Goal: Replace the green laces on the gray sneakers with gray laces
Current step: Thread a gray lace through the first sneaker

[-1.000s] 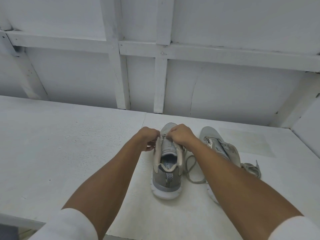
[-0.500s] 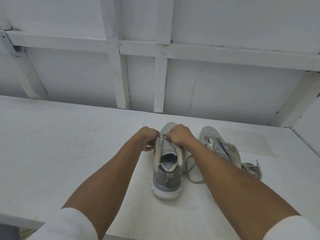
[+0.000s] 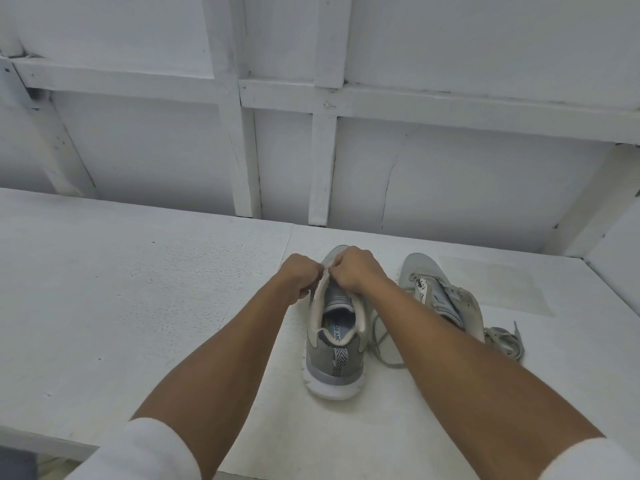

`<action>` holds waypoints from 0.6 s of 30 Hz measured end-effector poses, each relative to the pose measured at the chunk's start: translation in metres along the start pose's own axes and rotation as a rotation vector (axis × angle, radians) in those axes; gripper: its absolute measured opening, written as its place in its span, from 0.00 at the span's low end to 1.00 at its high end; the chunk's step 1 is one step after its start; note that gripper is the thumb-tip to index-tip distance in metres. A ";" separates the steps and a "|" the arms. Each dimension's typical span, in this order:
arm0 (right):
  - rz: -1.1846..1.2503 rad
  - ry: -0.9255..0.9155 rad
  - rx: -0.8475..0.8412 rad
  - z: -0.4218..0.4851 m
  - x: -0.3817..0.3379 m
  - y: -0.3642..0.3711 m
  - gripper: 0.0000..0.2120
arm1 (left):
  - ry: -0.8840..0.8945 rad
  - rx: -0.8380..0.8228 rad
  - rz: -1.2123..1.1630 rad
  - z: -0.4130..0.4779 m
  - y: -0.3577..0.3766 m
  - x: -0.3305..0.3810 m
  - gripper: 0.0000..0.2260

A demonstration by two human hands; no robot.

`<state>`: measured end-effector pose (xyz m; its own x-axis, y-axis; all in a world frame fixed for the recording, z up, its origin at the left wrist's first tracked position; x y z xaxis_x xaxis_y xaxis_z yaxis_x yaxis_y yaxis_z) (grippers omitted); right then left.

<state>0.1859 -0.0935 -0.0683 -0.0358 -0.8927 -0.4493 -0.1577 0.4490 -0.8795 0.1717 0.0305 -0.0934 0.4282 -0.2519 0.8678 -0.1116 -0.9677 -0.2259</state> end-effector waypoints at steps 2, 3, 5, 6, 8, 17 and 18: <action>-0.050 -0.014 0.066 -0.013 -0.004 -0.010 0.11 | 0.049 0.001 -0.118 0.000 -0.010 0.006 0.13; -0.080 -0.033 0.099 -0.024 -0.005 -0.016 0.11 | 0.071 0.008 -0.224 0.002 -0.020 0.009 0.12; -0.060 -0.068 0.144 -0.046 -0.004 -0.022 0.11 | 0.119 0.077 -0.519 0.007 -0.055 0.017 0.10; -0.004 -0.069 0.149 -0.057 0.000 -0.022 0.09 | 0.144 0.135 -0.680 0.009 -0.079 0.022 0.11; 0.111 -0.056 0.169 -0.079 0.009 -0.023 0.05 | 0.215 0.226 -1.027 0.014 -0.126 0.031 0.13; 0.347 -0.009 0.208 -0.118 0.031 -0.012 0.12 | 0.373 -0.080 0.651 0.006 -0.017 0.016 0.09; 0.354 -0.010 0.217 -0.118 0.031 -0.011 0.11 | 0.402 -0.070 0.853 0.006 -0.005 0.009 0.11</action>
<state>0.0697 -0.1309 -0.0540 -0.0405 -0.6818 -0.7304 0.0743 0.7269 -0.6827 0.1816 0.0325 -0.0869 -0.1629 -0.8433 0.5122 -0.3039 -0.4510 -0.8392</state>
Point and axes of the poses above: each hand's wrist, its own z-axis towards the middle knuckle, its own y-axis out of the palm, x = y × z, the point moved 6 cm from there along z, towards the middle knuckle, and after that the axes turned 5 degrees about -x, right-handed, at the moved point
